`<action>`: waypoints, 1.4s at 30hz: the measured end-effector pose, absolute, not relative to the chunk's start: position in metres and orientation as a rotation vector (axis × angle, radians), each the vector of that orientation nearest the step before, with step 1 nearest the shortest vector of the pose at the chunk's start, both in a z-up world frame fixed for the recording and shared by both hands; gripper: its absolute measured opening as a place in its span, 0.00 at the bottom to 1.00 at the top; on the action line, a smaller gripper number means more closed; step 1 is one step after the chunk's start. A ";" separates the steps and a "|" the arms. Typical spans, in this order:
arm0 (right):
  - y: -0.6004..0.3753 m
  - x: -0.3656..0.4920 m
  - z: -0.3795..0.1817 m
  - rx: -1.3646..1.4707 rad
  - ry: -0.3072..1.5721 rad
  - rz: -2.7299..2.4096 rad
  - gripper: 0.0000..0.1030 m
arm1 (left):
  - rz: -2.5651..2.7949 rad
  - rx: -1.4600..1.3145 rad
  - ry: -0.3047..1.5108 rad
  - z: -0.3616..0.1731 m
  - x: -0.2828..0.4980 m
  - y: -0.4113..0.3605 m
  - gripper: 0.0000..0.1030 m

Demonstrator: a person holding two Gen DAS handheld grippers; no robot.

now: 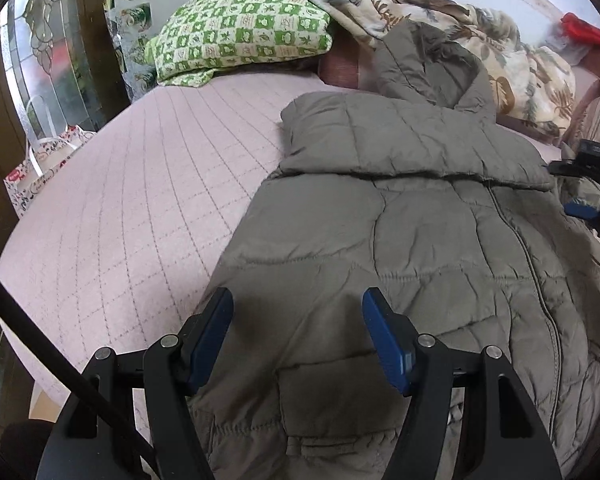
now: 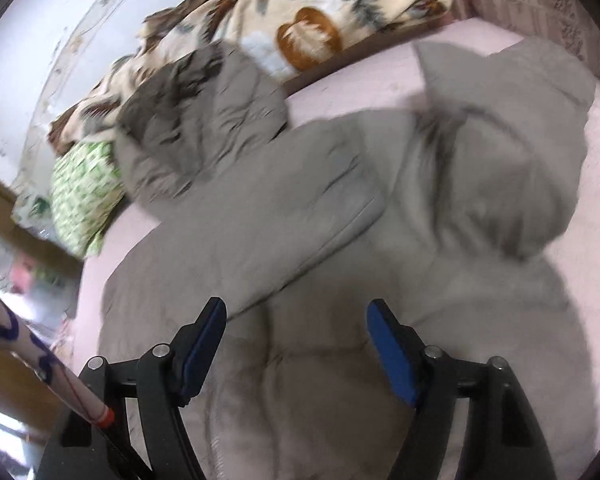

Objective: Fold large clothes

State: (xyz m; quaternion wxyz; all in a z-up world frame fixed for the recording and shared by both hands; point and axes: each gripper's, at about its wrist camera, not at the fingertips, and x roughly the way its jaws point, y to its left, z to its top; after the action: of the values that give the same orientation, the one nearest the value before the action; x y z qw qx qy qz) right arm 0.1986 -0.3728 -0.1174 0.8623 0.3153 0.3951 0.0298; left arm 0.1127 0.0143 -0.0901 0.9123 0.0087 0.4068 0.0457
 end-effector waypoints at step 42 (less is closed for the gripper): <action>-0.682 0.174 -0.175 1.052 0.644 -0.323 0.61 | 0.038 0.029 0.934 -0.077 0.111 -0.035 0.64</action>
State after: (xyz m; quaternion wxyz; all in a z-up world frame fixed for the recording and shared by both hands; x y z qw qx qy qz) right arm 0.1737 -0.6821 -0.1747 0.8037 0.4910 0.3004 -0.1510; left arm 0.1112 -0.0353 -0.0774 0.8927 0.0142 0.4500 0.0182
